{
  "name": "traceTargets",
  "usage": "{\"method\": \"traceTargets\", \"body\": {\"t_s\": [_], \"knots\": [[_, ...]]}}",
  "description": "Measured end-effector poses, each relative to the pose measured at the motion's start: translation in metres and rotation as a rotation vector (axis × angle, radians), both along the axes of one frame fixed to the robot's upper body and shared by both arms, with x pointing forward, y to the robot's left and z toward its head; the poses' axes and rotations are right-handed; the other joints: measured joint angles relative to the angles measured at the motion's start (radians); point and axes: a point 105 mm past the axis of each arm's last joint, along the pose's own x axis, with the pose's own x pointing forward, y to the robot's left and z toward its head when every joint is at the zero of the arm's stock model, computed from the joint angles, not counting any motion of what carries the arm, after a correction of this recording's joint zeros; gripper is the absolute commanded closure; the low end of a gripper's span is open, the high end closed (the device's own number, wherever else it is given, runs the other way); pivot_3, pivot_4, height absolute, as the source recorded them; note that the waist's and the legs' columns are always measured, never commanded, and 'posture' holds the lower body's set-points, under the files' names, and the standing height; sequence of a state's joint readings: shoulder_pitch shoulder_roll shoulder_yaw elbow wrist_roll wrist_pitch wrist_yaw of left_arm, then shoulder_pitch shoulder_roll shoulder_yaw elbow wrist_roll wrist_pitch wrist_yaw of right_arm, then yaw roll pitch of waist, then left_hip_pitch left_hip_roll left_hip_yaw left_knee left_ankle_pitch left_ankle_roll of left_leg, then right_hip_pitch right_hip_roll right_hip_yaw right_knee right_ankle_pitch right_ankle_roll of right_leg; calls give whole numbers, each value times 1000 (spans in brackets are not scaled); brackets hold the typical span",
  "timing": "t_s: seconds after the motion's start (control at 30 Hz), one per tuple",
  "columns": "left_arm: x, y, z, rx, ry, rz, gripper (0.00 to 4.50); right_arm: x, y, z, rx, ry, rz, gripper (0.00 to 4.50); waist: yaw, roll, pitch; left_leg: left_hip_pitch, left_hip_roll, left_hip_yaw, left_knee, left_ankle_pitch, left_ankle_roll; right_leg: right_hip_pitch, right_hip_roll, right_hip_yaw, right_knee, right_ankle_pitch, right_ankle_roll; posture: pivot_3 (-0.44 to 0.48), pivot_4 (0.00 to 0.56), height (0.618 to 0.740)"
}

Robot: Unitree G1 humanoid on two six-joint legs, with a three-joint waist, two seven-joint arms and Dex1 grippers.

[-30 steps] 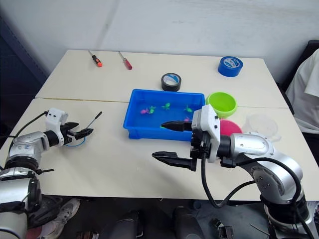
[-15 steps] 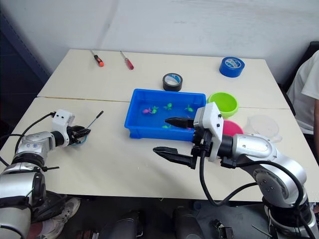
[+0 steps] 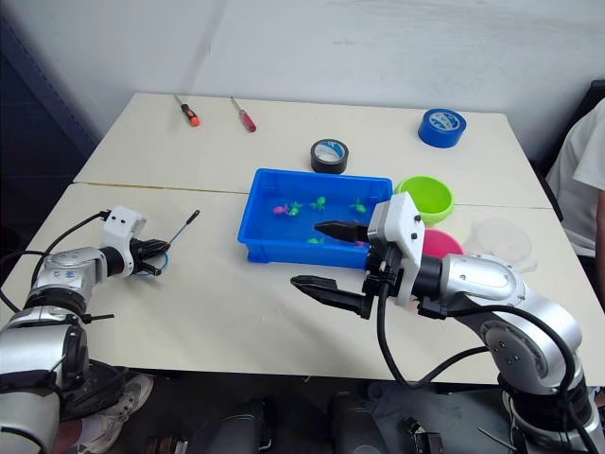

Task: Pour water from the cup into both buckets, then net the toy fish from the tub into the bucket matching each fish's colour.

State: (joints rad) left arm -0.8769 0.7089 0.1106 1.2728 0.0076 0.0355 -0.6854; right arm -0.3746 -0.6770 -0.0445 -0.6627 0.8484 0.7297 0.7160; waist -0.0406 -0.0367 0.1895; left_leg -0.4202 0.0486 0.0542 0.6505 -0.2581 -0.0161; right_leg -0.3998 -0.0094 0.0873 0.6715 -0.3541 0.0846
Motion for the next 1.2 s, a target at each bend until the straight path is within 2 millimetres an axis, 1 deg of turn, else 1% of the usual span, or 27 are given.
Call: {"method": "traceTargets", "body": {"t_s": [0.07, 0.13, 0.17, 0.2, 0.23, 0.27, 0.33, 0.37, 0.4, 0.43, 0.47, 0.53, 0.6, 0.63, 0.67, 0.7, 0.73, 0.83, 0.93, 1.0, 1.03, 1.2], "knots": [[1, 5, 9, 4, -27, 7, 4469, 0, 0, 0, 0, 0, -1, 0, 0, -1, 0, -1, 0, 0, 0, 0, 0, -1, 0, 0, 1, 0, 0, 0, 150, 734], [1, 14, 26, 19, -68, 3, 4469, 0, 0, 0, 0, 0, -1, 0, -1, -1, 0, -1, 0, 0, 0, 0, 0, -2, 0, 0, 1, 0, 0, 0, 150, 734], [-2, 23, 45, 37, -109, -11, 4469, 0, 0, 0, -3, 0, -2, 0, -3, -1, 0, -1, 0, 1, 0, 0, 0, -2, 0, -1, 2, 0, 0, 0, 150, 734], [-2, 25, 50, 43, -122, -14, 4469, 0, -1, 0, -6, 0, -3, 0, -3, -1, 0, -1, 0, 1, 0, 0, 0, -2, 0, -1, 3, 0, 0, 0, 150, 734], [-4, 28, 61, 60, -144, -40, 4469, 1, -1, 0, -7, 0, -3, 0, -2, -1, 0, -1, 0, 1, 0, 0, 0, -2, 0, -1, 2, 0, 0, 0, 150, 734], [-5, 28, 69, 70, -156, -63, 4469, 1, -1, -1, -8, 1, -2, 0, -2, -1, 0, -1, 0, 1, 0, 0, 0, -2, 0, -1, 2, 0, 0, 0, 150, 734], [-7, 22, 90, 90, -201, -150, 4469, 1, -2, -1, -13, 5, 0, 0, 1, -1, 0, -1, 0, 2, 0, 0, 0, -2, 0, 0, 2, 0, 0, 0, 150, 734], [-8, 15, 100, 100, -222, -208, 4469, 2, -2, -1, -13, 7, 0, 0, 3, -1, 0, -1, 0, 2, 0, 0, 0, -2, 0, 0, 2, 0, 0, 0, 150, 734], [-9, 7, 105, 106, -233, -261, 4469, 4, -3, -1, -13, 10, -4, 0, 5, -1, 0, -1, 0, 2, 0, 0, 0, -2, 0, 0, 2, 0, 0, 0, 150, 734], [-10, 4, 107, 106, -234, -287, 4469, 5, -4, -1, -13, 12, -6, 0, 6, -1, 0, -1, 0, 2, 0, 0, 0, -2, 0, 0, 3, 0, 0, 0, 150, 734], [-14, -4, 108, 101, -225, -350, 4469, 7, -4, -1, -20, 16, -7, 0, 7, -1, 0, -1, 0, 2, 0, 0, 0, -2, 0, 0, 3, 0, 0, 0, 150, 734], [-23, -33, 114, 101, -204, -524, 4469, 13, -9, -2, -51, 23, -26, 0, 7, -1, 0, -1, 0, 2, 1, 1, 0, -3, 0, 1, 3, 0, 0, 0, 150, 734], [-31, -63, 126, 91, -212, -674, 4469, 18, -13, -5, -79, 33, -45, 0, 8, -1, 0, -1, 0, 1, 0, 1, 0, -3, 0, 2, 3, 0, -1, 0, 150, 734], [-32, -65, 127, 90, -212, -684, 4469, 18, -14, -6, -80, 34, -45, 0, 8, -1, 0, -1, 0, 1, 1, 1, 0, -3, 0, 2, 3, 0, -1, 0, 150, 734], [-35, -74, 133, 93, -222, -730, 4469, 20, -14, -8, -86, 43, -47, 0, 8, -1, 0, -1, 0, 1, 0, 1, 0, -3, 0, 2, 3, 0, -1, 0, 150, 734], [-43, -92, 139, 88, -214, -821, 4469, 22, -16, -14, -112, 60, -50, 0, 9, 0, 0, -1, 0, 1, 1, 1, 0, -3, 0, 3, 3, 0, -1, 0, 150, 734], [-48, -108, 140, 84, -204, -898, 4469, 25, -18, -18, -129, 70, -60, 0, 9, 0, 0, -1, -1, 2, 1, 1, 0, -3, 0, 3, 2, 0, -1, 0, 150, 734], [-56, -141, 128, 61, -143, -1052, 4469, 31, -24, -23, -165, 81, -81, 0, 6, 0, 0, 0, 0, 3, 2, 1, 0, -3, 2, 3, 2, 0, -1, 0, 150, 734], [-62, -173, 119, 49, -100, -1203, 4469, 32, -18, -26, -198, 79, -52, 0, 6, 0, 0, -1, 0, 3, 3, 2, 1, -4, 3, 3, 3, 0, -1, 0, 150, 734], [-65, -190, 117, 54, -89, -1289, 4469, 32, -15, -25, -211, 72, -38, 0, 5, 0, 0, -1, 0, 4, 3, 2, 1, -4, 3, 3, 3, 0, -1, 0, 150, 734], [-66, -197, 116, 60, -89, -1323, 4469, 32, -14, -24, -216, 68, -38, 0, 5, 0, 0, -1, 0, 4, 3, 2, 1, -4, 3, 3, 4, 0, -1, 0, 150, 734], [-63, -210, 112, 49, -76, -1377, 4469, 33, -12, -27, -236, 83, -44, 0, 4, 0, 0, -1, 0, 5, 4, 3, 1, -7, 3, 4, 7, 0, -1, 0, 150, 734]]}}
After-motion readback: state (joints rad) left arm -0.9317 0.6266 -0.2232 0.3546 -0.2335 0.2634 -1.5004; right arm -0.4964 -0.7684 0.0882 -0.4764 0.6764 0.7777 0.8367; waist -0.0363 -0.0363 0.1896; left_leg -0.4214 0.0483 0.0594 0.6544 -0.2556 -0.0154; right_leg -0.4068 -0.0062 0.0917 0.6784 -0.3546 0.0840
